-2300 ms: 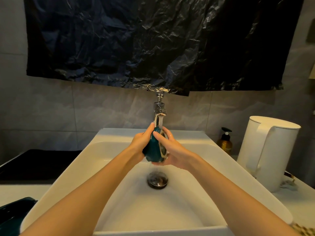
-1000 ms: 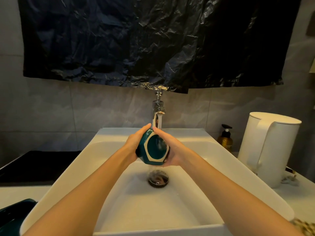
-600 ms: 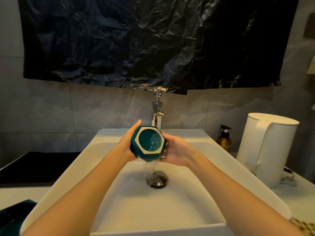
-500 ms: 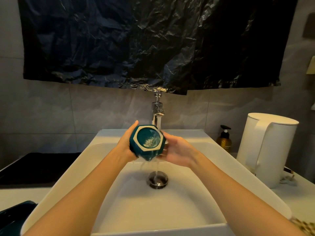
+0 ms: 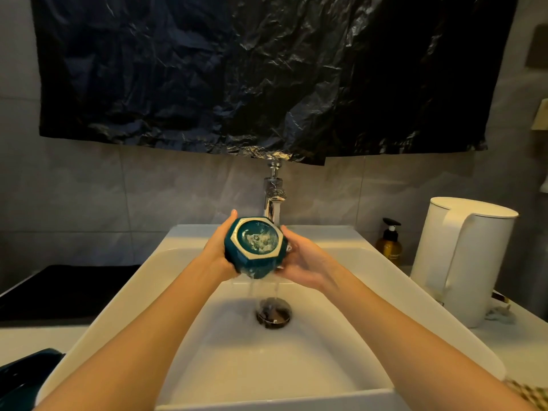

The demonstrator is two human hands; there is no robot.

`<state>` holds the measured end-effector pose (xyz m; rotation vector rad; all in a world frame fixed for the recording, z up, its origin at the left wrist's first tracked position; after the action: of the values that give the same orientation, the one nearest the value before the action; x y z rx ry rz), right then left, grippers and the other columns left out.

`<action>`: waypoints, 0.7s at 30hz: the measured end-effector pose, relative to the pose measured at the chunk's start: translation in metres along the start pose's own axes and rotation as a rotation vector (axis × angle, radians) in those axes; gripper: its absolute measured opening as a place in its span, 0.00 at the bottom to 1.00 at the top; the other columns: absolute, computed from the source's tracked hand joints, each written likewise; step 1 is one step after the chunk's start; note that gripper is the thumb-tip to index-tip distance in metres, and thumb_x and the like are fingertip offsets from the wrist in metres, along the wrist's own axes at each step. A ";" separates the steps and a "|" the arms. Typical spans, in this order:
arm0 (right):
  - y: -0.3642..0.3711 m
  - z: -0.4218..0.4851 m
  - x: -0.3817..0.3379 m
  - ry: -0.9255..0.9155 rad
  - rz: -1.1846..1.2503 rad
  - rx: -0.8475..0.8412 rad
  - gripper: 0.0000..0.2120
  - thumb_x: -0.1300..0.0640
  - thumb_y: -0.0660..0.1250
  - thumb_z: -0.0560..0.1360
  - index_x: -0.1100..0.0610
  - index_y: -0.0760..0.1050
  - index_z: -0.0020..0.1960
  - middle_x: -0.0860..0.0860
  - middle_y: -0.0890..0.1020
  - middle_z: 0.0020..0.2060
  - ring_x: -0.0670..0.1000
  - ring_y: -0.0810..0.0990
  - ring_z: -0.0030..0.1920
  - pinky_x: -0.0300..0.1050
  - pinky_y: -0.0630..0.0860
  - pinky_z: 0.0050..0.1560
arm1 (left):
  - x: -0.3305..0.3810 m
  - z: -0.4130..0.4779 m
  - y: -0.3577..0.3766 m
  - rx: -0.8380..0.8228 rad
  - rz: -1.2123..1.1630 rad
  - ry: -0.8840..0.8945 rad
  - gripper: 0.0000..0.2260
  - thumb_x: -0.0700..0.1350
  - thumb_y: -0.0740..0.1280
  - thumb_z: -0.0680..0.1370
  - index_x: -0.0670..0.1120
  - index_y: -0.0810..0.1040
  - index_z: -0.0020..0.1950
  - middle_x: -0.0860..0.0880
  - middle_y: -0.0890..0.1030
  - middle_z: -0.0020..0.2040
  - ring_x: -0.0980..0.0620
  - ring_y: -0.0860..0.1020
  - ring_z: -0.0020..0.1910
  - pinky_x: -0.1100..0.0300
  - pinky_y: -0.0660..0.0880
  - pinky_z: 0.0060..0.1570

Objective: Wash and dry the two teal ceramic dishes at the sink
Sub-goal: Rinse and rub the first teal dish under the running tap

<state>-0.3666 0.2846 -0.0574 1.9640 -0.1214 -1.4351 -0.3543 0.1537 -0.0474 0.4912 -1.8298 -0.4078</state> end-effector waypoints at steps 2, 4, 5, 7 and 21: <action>0.004 -0.001 0.000 -0.032 0.007 -0.083 0.18 0.56 0.60 0.79 0.60 0.71 0.67 0.59 0.78 0.60 0.56 0.76 0.60 0.52 0.76 0.58 | 0.003 0.001 -0.005 0.025 -0.072 -0.012 0.21 0.62 0.66 0.73 0.43 0.80 0.42 0.43 0.84 0.36 0.42 0.79 0.41 0.46 0.75 0.38; 0.005 -0.004 -0.001 -0.066 0.003 -0.144 0.17 0.61 0.59 0.79 0.59 0.71 0.67 0.60 0.77 0.62 0.57 0.76 0.61 0.53 0.76 0.60 | 0.006 0.001 -0.010 0.050 -0.110 -0.027 0.19 0.61 0.66 0.74 0.44 0.79 0.44 0.44 0.83 0.41 0.42 0.79 0.42 0.46 0.76 0.39; 0.005 -0.006 -0.002 -0.071 0.004 -0.167 0.17 0.63 0.60 0.78 0.59 0.71 0.66 0.60 0.78 0.61 0.57 0.77 0.60 0.53 0.76 0.59 | 0.006 0.001 -0.012 0.059 -0.106 -0.030 0.19 0.61 0.66 0.74 0.44 0.79 0.45 0.44 0.82 0.43 0.42 0.79 0.43 0.46 0.77 0.40; 0.005 -0.009 -0.003 -0.077 -0.025 -0.197 0.20 0.65 0.63 0.75 0.59 0.71 0.67 0.59 0.78 0.62 0.58 0.77 0.61 0.54 0.75 0.61 | 0.006 0.001 -0.013 0.066 -0.094 -0.036 0.19 0.61 0.65 0.74 0.44 0.79 0.47 0.44 0.82 0.44 0.41 0.79 0.44 0.47 0.77 0.41; 0.007 -0.003 0.003 -0.077 -0.025 -0.055 0.16 0.55 0.60 0.80 0.58 0.71 0.66 0.60 0.74 0.64 0.58 0.76 0.61 0.49 0.81 0.50 | 0.004 0.004 -0.004 0.067 -0.179 -0.001 0.19 0.58 0.61 0.78 0.43 0.74 0.56 0.41 0.78 0.53 0.40 0.75 0.53 0.45 0.74 0.55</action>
<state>-0.3607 0.2790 -0.0551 1.8728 -0.0912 -1.5144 -0.3590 0.1485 -0.0477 0.7045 -1.8112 -0.4688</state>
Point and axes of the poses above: each hand's wrist, its own z-axis towards the middle knuckle, its own y-axis out of the palm, x = y × z, the point moved 4 cm from there along z, towards the middle knuckle
